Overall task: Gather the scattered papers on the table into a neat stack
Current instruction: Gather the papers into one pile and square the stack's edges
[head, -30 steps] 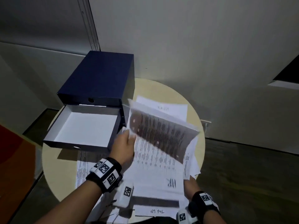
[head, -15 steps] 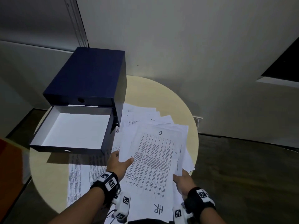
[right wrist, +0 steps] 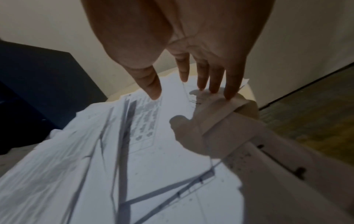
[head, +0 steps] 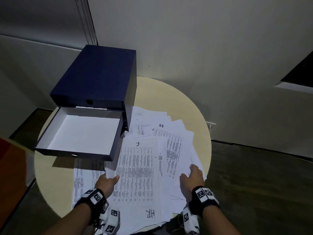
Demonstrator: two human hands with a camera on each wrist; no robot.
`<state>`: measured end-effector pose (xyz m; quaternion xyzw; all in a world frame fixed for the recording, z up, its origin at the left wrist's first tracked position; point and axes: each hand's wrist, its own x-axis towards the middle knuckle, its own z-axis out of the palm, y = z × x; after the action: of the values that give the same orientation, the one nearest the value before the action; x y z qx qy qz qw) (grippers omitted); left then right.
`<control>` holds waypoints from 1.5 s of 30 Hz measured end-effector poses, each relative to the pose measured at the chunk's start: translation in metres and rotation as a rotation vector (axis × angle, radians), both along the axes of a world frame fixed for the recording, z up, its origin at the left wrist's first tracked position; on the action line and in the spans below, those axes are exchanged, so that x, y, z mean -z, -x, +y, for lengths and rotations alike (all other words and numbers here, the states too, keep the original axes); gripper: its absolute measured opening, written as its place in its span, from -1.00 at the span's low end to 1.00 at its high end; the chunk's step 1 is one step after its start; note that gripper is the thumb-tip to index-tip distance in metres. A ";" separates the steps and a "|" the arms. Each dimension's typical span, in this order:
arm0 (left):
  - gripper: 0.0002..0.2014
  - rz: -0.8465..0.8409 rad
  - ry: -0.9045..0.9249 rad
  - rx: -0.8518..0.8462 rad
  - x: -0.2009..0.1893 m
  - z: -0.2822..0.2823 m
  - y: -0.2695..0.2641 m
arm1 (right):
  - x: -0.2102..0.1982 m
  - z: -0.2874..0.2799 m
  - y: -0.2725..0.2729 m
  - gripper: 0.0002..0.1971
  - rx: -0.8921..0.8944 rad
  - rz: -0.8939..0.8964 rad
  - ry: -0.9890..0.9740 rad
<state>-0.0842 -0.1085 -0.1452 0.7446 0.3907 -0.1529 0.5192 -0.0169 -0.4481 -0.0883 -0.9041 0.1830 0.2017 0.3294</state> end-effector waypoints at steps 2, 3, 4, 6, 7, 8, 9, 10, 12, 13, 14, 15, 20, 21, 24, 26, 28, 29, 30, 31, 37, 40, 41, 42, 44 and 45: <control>-0.74 0.012 -0.008 0.038 0.006 0.003 0.000 | 0.000 -0.001 -0.002 -0.27 -0.002 0.072 0.031; -0.72 0.015 -0.009 0.052 0.009 0.004 -0.001 | 0.000 0.000 -0.002 -0.24 0.010 0.076 0.014; -0.70 0.019 -0.009 0.061 0.009 0.005 -0.002 | -0.002 0.003 -0.001 -0.21 0.052 0.086 -0.034; -0.69 0.026 -0.009 0.064 0.010 0.005 -0.002 | -0.003 0.011 0.000 -0.19 0.177 0.112 -0.145; -0.69 0.025 -0.009 0.059 0.010 0.006 -0.002 | -0.003 0.014 -0.001 -0.23 0.221 0.134 -0.175; -0.70 0.028 -0.008 0.053 0.010 0.006 -0.002 | 0.000 0.016 -0.002 -0.30 0.233 0.156 -0.190; -0.72 0.029 -0.004 0.050 0.012 0.006 -0.002 | 0.000 0.018 -0.002 -0.39 0.212 0.170 -0.183; -0.74 0.033 0.002 0.050 0.012 0.005 -0.002 | 0.004 0.018 -0.003 -0.47 0.182 0.171 -0.160; -0.75 0.039 0.014 0.047 0.012 0.005 -0.002 | 0.011 0.013 -0.004 -0.59 0.168 0.136 -0.120; -0.76 0.042 0.018 0.049 0.012 0.006 -0.002 | 0.009 0.010 -0.004 -0.63 0.183 0.127 -0.118; -0.74 0.046 0.024 0.051 0.012 0.006 -0.001 | 0.006 0.005 -0.004 -0.67 0.190 0.109 -0.103; -0.69 0.048 0.027 0.050 0.013 0.007 -0.001 | 0.003 -0.001 -0.005 -0.69 0.191 0.094 -0.059; -0.71 0.038 0.019 0.053 0.013 0.007 -0.001 | -0.011 -0.028 -0.005 -0.85 0.233 0.034 0.050; -0.73 0.037 0.019 0.054 0.013 0.006 -0.001 | -0.011 -0.030 -0.004 -0.85 0.223 0.021 0.038; -0.75 0.032 0.027 0.046 0.010 0.005 -0.002 | -0.010 -0.031 -0.003 -0.79 0.149 0.035 0.018; -0.75 0.025 0.028 0.044 0.010 0.005 -0.001 | -0.012 -0.028 -0.002 -0.86 0.125 0.047 0.026; -0.77 0.014 0.027 0.047 0.008 0.004 -0.001 | -0.016 -0.025 -0.002 -0.89 0.151 0.014 0.006; -0.78 0.013 0.026 0.051 0.008 0.004 -0.001 | -0.019 -0.024 -0.001 -0.90 0.179 -0.009 -0.008; -0.78 0.007 0.028 0.052 0.009 0.005 -0.001 | -0.023 -0.023 -0.001 -0.90 0.218 -0.032 -0.034; -0.78 0.007 0.032 0.053 0.010 0.005 -0.001 | -0.029 -0.024 -0.002 -0.90 0.254 -0.060 -0.056; -0.74 0.005 0.062 0.037 0.012 0.006 -0.001 | -0.092 -0.045 -0.024 -0.77 0.323 -0.321 -0.147; -0.74 0.003 0.063 0.028 0.006 0.006 -0.001 | -0.121 -0.059 -0.040 -0.68 0.367 -0.439 -0.274; -0.74 0.009 0.068 0.029 0.006 0.006 -0.001 | -0.130 -0.061 -0.043 -0.60 0.393 -0.469 -0.354; -0.73 0.011 0.078 0.025 0.005 0.006 -0.001 | -0.135 -0.062 -0.044 -0.53 0.412 -0.487 -0.447; -0.68 0.019 0.096 0.022 0.003 0.007 -0.001 | -0.140 -0.057 -0.043 -0.42 0.417 -0.494 -0.612; -0.64 0.029 0.104 0.021 0.004 0.007 -0.001 | -0.139 -0.051 -0.039 -0.37 0.398 -0.477 -0.644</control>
<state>-0.0835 -0.1013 -0.1496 0.7185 0.3818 -0.1891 0.5497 0.0224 -0.4990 0.0503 -0.7240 0.2001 -0.0329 0.6594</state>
